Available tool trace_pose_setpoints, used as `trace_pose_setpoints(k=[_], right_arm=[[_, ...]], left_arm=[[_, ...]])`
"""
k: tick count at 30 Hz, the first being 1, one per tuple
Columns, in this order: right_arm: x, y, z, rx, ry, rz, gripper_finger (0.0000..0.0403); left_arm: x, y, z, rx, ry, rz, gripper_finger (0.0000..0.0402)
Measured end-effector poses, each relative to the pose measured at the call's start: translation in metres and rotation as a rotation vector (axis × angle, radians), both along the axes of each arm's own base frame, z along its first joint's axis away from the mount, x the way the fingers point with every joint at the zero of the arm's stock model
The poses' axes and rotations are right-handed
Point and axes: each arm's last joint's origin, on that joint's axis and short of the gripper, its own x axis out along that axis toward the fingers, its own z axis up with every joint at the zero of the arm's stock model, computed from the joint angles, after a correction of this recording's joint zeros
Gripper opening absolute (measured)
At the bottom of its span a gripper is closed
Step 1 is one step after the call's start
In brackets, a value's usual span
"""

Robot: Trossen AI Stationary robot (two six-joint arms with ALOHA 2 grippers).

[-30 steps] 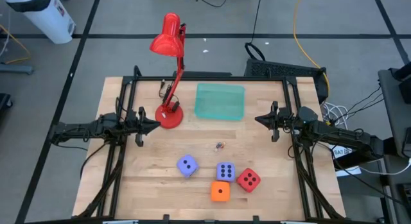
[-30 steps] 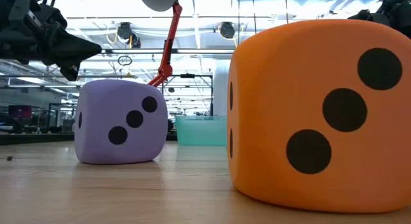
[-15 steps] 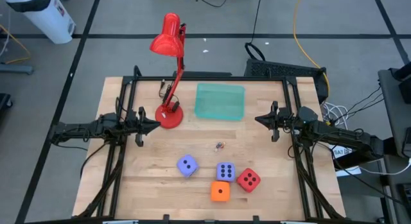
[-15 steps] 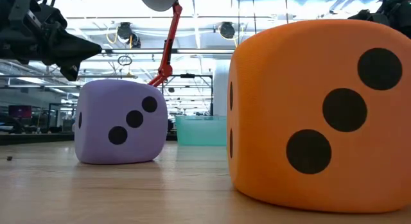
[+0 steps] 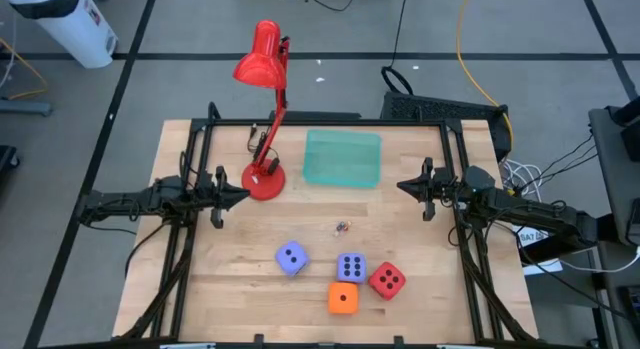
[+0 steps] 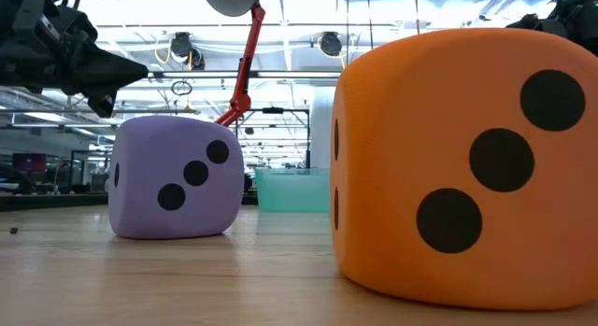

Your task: Pick & Place Dice

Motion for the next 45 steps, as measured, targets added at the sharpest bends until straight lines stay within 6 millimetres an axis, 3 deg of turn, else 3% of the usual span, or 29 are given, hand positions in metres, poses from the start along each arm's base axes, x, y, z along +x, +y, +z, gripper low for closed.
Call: trace_pose_setpoints(k=[17,24,27,36,45], right_arm=[[0.000,0.000,0.007,-0.033,-0.070,-0.001,0.0004],[-0.001,-0.001,0.016,0.078,-0.175,-0.037,0.0004],[0.000,-0.002,0.016,0.041,-0.167,-0.059,0.0004],[0.008,-0.001,0.008,0.110,-0.098,-0.064,0.0004],[0.016,0.007,0.014,0.053,-0.168,-0.082,0.0004]], left_arm=[[-0.002,0.001,0.013,0.203,-0.115,0.044,0.0031],[-0.005,0.010,0.015,0.180,-0.086,0.398,0.0031],[-0.005,0.012,0.012,0.183,-0.044,0.460,0.0031],[-0.004,0.009,0.011,0.285,-0.024,0.362,0.0030],[-0.002,0.006,0.007,0.300,-0.002,0.225,0.0030]])
